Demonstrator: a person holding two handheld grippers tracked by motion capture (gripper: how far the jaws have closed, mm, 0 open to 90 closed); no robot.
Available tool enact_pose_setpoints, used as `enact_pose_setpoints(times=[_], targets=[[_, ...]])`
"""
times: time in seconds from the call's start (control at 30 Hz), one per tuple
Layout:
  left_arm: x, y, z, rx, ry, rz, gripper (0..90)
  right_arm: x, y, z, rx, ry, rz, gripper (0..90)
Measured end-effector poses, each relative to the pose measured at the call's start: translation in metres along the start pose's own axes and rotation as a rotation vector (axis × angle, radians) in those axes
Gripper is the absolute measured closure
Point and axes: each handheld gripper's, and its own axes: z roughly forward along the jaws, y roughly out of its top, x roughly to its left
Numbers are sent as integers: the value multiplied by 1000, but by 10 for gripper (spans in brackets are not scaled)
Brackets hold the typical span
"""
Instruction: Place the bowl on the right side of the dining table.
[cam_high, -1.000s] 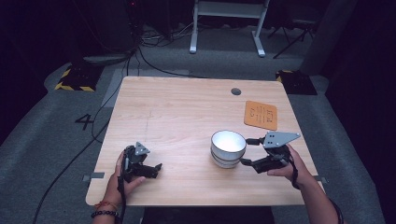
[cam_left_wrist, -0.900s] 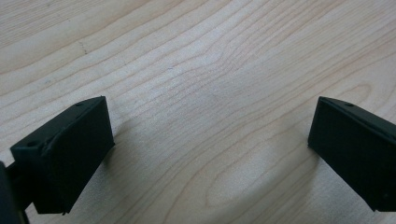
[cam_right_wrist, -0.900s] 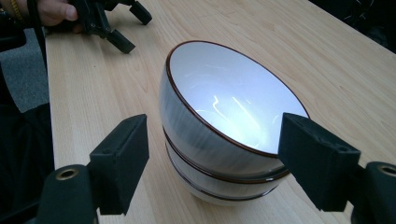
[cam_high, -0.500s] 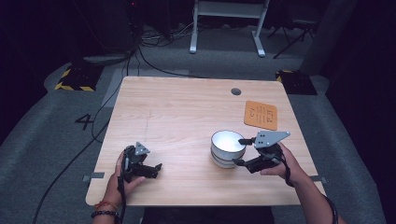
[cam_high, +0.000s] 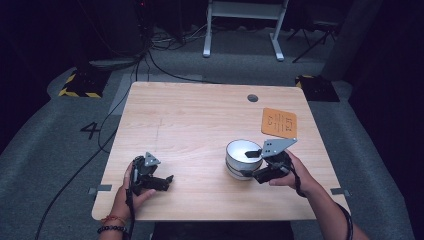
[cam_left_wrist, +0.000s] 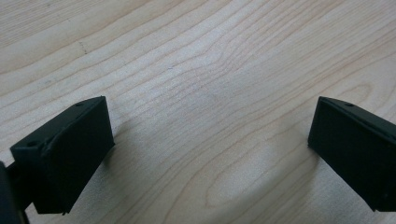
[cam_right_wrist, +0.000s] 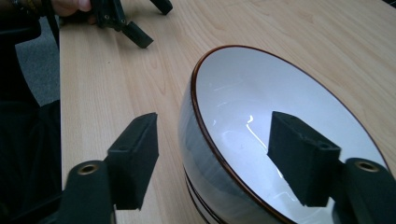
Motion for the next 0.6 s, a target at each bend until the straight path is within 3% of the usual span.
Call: enact_pose_setpoints(times=[0.3,0.37,0.4,0.6], targets=[[0,0,0,0,1,0,1,-4,3,10,40,32,7,333],[0,0,0,2,0,2,1,-4,3,11,42,39,8,377],[0,0,0,0,1,0,1,-6,3,12,40,46,8,489],[0,0,0,1,0,2,1,-8,7,14,44,107,10,663]])
